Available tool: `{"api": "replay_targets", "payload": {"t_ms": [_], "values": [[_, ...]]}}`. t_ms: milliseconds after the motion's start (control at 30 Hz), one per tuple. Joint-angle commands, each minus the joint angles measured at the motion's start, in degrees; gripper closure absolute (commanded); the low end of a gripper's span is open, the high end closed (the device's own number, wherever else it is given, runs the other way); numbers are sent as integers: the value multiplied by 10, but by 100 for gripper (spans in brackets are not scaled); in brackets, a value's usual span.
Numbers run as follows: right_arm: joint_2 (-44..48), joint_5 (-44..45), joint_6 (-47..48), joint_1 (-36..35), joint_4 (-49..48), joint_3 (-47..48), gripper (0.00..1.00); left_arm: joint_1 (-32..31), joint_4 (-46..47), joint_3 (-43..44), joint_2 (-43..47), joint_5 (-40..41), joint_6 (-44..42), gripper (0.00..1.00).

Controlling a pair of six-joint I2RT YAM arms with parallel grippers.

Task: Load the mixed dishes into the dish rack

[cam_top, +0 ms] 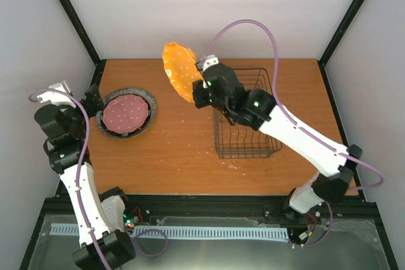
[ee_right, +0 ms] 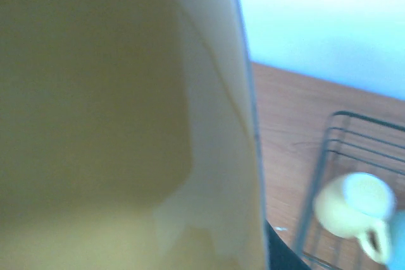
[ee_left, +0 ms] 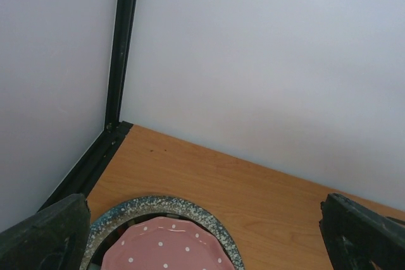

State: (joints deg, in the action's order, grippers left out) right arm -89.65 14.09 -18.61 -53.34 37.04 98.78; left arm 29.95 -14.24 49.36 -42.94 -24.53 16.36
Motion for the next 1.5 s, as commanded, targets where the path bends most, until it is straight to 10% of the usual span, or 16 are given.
{"api": "replay_targets", "payload": {"t_ms": [0,233,500,900,1467], "values": [[53,296,-43,-70,66,15,97,-11,2,33,18,18,-6,0],[48,455,-314,-139,328,15,97,-21,9,39,21,-3,-14,0],[102,445,-484,-145,380,-93,97,-32,10,28,28,-4,-17,0],[163,360,-544,-132,267,-268,97,-39,10,16,39,-3,-14,0],[105,358,-519,-117,219,-285,97,-47,9,5,39,20,-32,0]]}}
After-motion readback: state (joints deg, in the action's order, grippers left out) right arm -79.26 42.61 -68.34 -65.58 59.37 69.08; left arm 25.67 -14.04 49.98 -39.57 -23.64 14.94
